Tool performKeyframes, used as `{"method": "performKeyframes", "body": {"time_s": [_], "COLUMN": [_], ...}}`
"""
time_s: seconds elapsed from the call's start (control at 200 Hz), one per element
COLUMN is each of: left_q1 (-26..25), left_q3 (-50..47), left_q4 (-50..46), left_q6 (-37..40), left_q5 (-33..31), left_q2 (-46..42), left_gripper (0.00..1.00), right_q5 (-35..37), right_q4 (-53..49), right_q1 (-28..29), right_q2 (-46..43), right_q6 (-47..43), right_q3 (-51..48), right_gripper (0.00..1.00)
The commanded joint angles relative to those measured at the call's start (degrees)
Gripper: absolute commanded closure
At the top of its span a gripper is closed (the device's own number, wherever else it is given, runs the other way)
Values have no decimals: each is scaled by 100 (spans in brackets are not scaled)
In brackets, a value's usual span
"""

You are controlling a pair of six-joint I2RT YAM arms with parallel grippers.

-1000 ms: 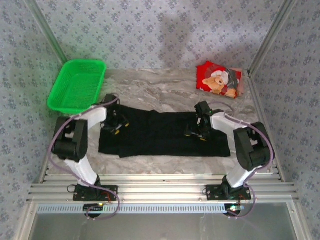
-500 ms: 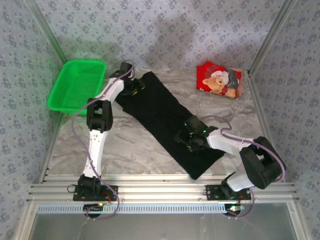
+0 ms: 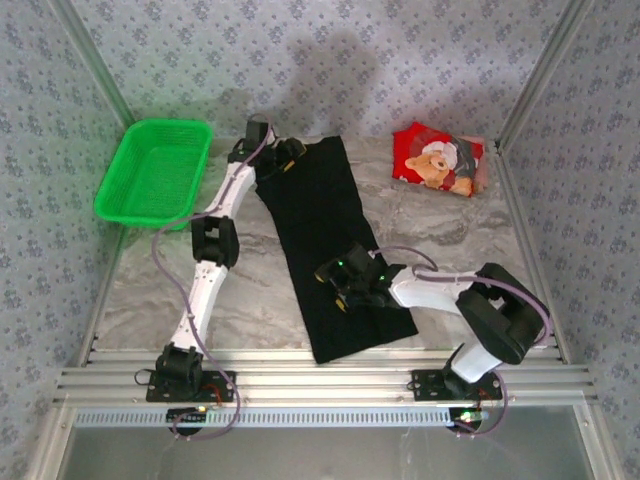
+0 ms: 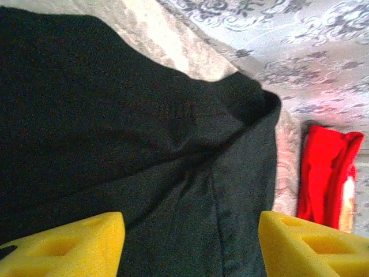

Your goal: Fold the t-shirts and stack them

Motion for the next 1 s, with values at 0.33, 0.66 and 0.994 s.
{"method": "performKeyframes", "body": {"time_s": [0.33, 0.66, 0.994], "left_q1": [-5, -1466, -2419], "left_q3": [-181, -4259, -9096], "left_q4": [-2732, -3261, -632], "left_q6": [1594, 1899, -128], "left_q5": [-772, -2185, -2447], "left_q2": [-3508, -6739, -7892], "left_gripper": [19, 18, 24], "right_q5": [-376, -742, -2006], "right_q4": [-5224, -6593, -4946], "right_q1": [-1410, -3072, -2678], "right_q2": [-2338, -2106, -2220], "right_q6": [-4455, -7365, -7132], "right_q3": [2413, 2748, 1118], "right_gripper": [4, 4, 19]}}
